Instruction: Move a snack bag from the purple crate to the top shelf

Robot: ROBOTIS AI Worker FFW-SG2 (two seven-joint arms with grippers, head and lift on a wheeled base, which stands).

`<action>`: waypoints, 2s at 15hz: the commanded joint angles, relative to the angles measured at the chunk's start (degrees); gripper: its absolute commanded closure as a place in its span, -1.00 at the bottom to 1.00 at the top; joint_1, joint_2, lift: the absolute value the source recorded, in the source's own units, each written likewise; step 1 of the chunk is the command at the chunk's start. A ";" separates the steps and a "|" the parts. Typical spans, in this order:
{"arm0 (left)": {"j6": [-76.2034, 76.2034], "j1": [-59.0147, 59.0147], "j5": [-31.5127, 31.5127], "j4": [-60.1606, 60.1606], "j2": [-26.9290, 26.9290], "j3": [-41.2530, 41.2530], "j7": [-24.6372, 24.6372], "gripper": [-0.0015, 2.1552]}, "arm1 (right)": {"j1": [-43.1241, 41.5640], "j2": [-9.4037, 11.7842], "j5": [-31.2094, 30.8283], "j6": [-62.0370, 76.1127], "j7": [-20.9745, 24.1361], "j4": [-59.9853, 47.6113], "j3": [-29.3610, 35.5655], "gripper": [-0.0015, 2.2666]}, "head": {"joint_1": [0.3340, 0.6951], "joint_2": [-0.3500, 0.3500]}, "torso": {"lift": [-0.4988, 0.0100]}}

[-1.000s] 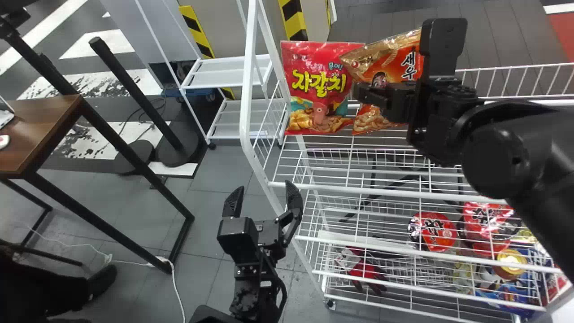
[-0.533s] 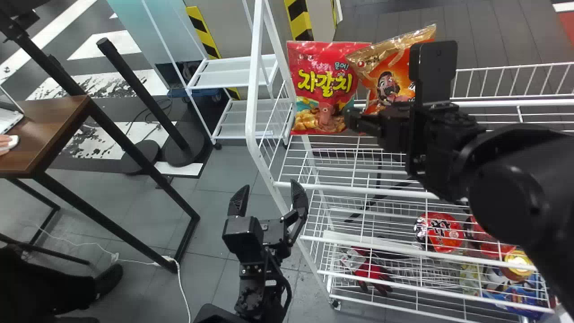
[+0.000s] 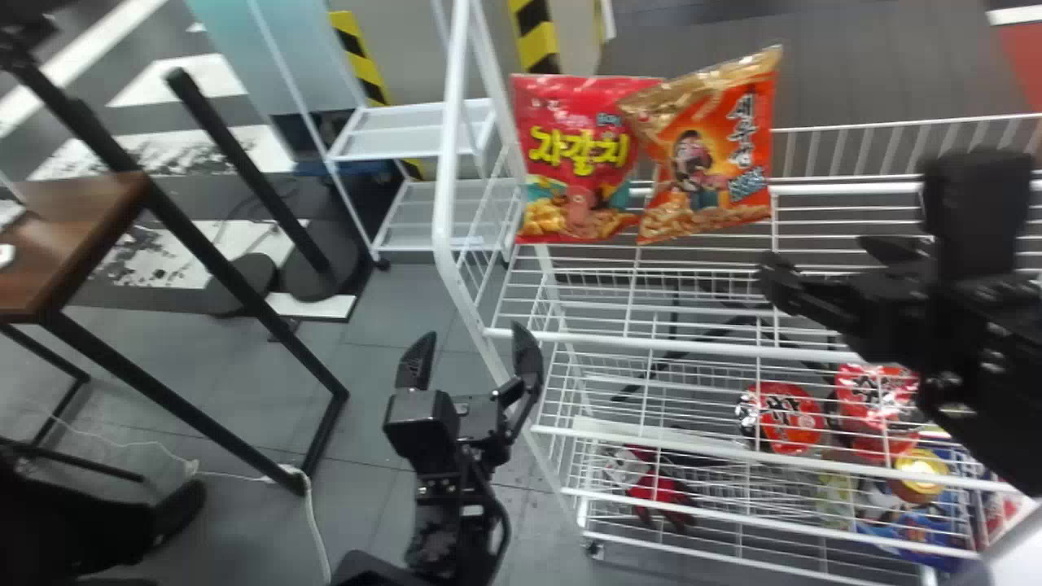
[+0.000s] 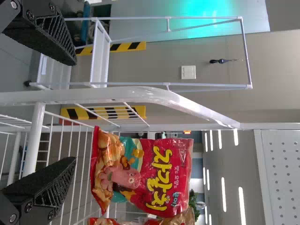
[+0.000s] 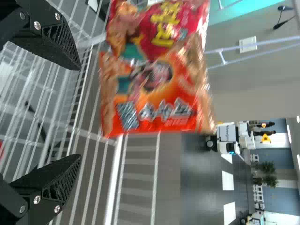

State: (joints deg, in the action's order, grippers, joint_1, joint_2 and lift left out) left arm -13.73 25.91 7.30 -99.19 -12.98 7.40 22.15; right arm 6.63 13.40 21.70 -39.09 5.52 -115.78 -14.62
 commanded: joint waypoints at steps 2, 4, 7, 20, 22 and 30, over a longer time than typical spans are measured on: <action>0.33 0.02 0.00 -0.12 0.06 0.16 0.00 -0.91 | 11.38 2.86 -3.94 16.98 -4.91 -0.50 8.56 -0.86 | 1.00 0.57 | 0.96; 0.68 0.29 -0.09 -0.30 0.24 0.24 0.09 -0.91 | 18.15 2.33 -6.58 34.20 -8.51 1.26 11.81 -0.85 | 1.00 0.38 | 0.96; 0.33 1.25 -0.35 -0.91 0.50 -0.02 0.53 -0.91 | 23.16 -2.33 -8.95 38.95 -13.26 3.19 16.91 -0.86 | 1.00 0.27 | 0.96; 1.03 5.12 -0.88 -5.48 0.50 -0.28 -0.26 -0.91 | 25.71 -5.85 -18.18 40.71 -10.18 3.90 11.55 -0.85 | 1.00 0.28 | 0.96; 1.03 5.12 -0.88 -5.57 0.24 -0.37 -0.26 -0.91 | 25.62 -6.46 -18.27 39.48 -10.09 3.90 11.28 -0.85 | 1.00 0.31 | 0.96; 0.86 4.94 -0.88 -5.57 0.06 -0.20 -0.44 -0.91 | 25.62 -6.99 -18.36 39.48 -8.77 4.07 9.96 -0.85 | 1.00 0.34 | 0.96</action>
State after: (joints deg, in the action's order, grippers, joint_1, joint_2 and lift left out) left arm -12.87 30.85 6.42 -104.81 -12.91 7.25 21.70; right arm 32.31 6.42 3.38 0.39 -3.26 -111.71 -4.41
